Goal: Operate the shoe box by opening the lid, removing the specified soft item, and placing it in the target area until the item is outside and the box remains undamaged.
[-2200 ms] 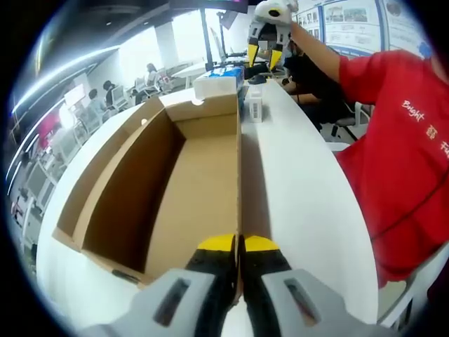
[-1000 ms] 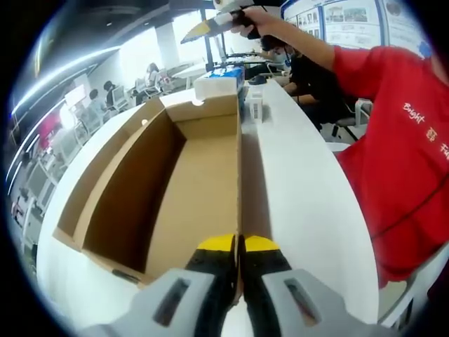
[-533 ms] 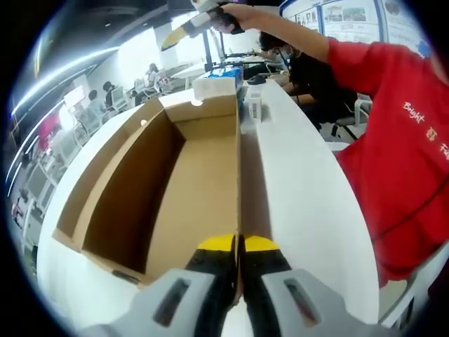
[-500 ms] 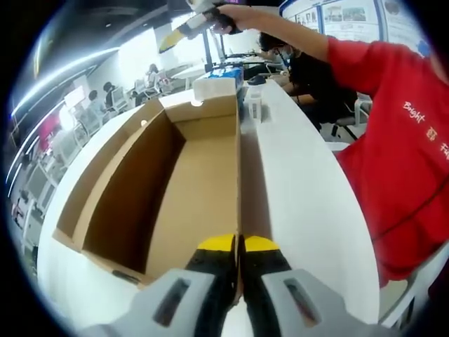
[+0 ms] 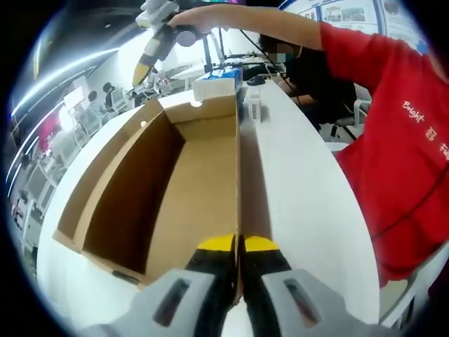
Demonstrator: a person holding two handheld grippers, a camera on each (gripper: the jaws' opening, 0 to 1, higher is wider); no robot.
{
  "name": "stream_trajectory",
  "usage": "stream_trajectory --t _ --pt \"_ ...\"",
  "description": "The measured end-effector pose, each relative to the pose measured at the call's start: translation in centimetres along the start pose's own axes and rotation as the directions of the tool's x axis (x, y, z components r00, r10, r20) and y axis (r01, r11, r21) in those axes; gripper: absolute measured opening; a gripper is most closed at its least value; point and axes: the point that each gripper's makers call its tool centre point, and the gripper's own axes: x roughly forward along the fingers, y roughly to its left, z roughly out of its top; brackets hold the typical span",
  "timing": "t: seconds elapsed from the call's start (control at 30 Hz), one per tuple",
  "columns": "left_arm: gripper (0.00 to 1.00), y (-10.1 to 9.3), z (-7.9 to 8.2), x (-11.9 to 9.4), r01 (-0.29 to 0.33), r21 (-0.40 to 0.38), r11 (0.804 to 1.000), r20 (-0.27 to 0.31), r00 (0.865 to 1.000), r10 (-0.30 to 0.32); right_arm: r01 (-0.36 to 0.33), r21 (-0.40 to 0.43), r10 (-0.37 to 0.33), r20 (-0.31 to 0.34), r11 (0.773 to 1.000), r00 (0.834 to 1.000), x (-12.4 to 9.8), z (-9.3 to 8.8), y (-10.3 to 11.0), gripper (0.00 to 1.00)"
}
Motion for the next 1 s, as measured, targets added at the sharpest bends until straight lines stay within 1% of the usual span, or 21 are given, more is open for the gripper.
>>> stream_trajectory --t 0.03,0.1,0.13,0.17,0.2,0.23,0.3,0.33,0.37,0.43,0.47,0.53,0.57,0.6,0.63,0.67,0.73,0.77,0.83,0.93,1.0 --pt "0.01 0.0 0.0 0.0 0.001 -0.001 1.000 0.000 1.000 -0.001 0.024 -0.012 -0.024 -0.008 1.000 1.000 0.6 0.0 -0.2 0.28" --pt "0.01 0.0 0.0 0.0 0.004 -0.003 1.000 -0.003 1.000 -0.004 0.030 -0.009 -0.030 -0.036 1.000 0.999 2.2 -0.2 -0.1 0.28" --pt "0.01 0.1 -0.1 0.0 0.006 -0.005 1.000 -0.004 1.000 -0.006 0.041 -0.036 -0.043 -0.060 0.998 0.997 2.5 -0.5 0.1 0.27" --pt "0.01 0.1 -0.2 0.0 0.006 -0.006 1.000 -0.004 1.000 -0.006 0.066 -0.104 -0.076 -0.089 0.992 0.993 2.6 -0.9 0.3 0.24" --pt "0.01 0.0 0.0 0.0 0.005 -0.006 1.000 -0.003 1.000 -0.005 0.107 -0.135 -0.120 -0.093 0.985 0.988 2.7 -0.9 -0.1 0.22" --pt "0.01 -0.1 0.1 0.0 0.003 -0.004 1.000 -0.002 1.000 -0.003 0.165 -0.207 -0.186 -0.085 0.964 0.979 2.9 -0.9 -0.6 0.21" --pt "0.01 -0.2 0.2 0.1 -0.001 -0.001 1.000 -0.002 1.000 0.001 0.121 -0.168 -0.140 -0.107 0.978 0.984 3.8 -1.3 0.4 0.21" --pt "0.01 -0.4 0.5 0.1 -0.002 0.000 1.000 -0.003 1.000 0.002 0.094 -0.130 -0.111 -0.138 0.987 0.984 4.2 -1.9 1.0 0.22" --pt "0.01 -0.5 0.6 0.1 -0.003 0.000 1.000 -0.003 1.000 0.003 0.098 -0.134 -0.117 -0.137 0.986 0.984 5.3 -1.4 0.4 0.22" --pt "0.01 -0.5 0.6 0.1 -0.006 -0.001 1.000 -0.002 1.000 0.006 0.153 -0.149 -0.171 -0.116 0.977 0.979 5.4 -0.8 -0.7 0.21" --pt "0.01 -0.2 0.2 0.0 -0.009 0.001 1.000 0.000 1.000 0.009 0.204 -0.154 -0.225 -0.134 0.967 0.965 5.3 -1.1 -1.8 0.22" --pt "0.01 0.1 -0.2 0.0 -0.012 0.002 1.000 0.002 1.000 0.012 0.209 -0.148 -0.233 -0.172 0.967 0.957 6.1 -1.9 -2.2 0.25" --pt "0.01 0.1 -0.3 0.0 -0.012 0.003 1.000 0.002 1.000 0.012 0.210 -0.145 -0.235 -0.181 0.967 0.955 7.0 -1.7 -2.8 0.25" --pt "0.01 0.0 0.0 0.0 -0.010 0.001 1.000 0.002 1.000 0.010 0.239 -0.125 -0.258 -0.167 0.963 0.951 7.3 -1.3 -3.5 0.25" --pt "0.01 0.0 0.1 0.0 -0.007 0.000 1.000 0.002 1.000 0.007 0.273 -0.127 -0.292 -0.163 0.954 0.943 6.5 -1.9 -3.4 0.26" --pt "0.01 -0.1 0.2 0.0 -0.003 -0.001 1.000 0.001 1.000 0.003 0.283 -0.181 -0.314 -0.172 0.942 0.934 6.7 -2.1 -3.8 0.27" --pt "0.01 0.0 0.2 0.0 0.001 -0.005 1.000 0.002 1.000 -0.001 0.261 -0.148 -0.288 -0.206 0.954 0.935 6.8 -3.2 -3.4 0.27" --pt "0.01 -0.1 0.2 0.0 0.001 -0.004 1.000 0.002 1.000 -0.001 0.251 -0.114 -0.270 -0.204 0.961 0.941 5.8 -3.2 -2.3 0.26" --pt "0.01 -0.1 0.2 0.0 -0.002 -0.001 1.000 0.004 1.000 0.002 0.239 -0.046 -0.243 -0.171 0.970 0.955 5.6 -3.2 -1.7 0.26" --pt "0.01 0.1 -0.1 0.0 -0.004 0.000 1.000 0.004 1.000 0.004 0.213 -0.020 -0.213 -0.195 0.977 0.957 5.7 -3.9 -1.4 0.29" --pt "0.01 -0.1 0.1 0.0 -0.004 -0.001 1.000 0.003 1.000 0.004 0.218 -0.023 -0.219 -0.195 0.976 0.956 5.7 -4.1 -1.4 0.29"
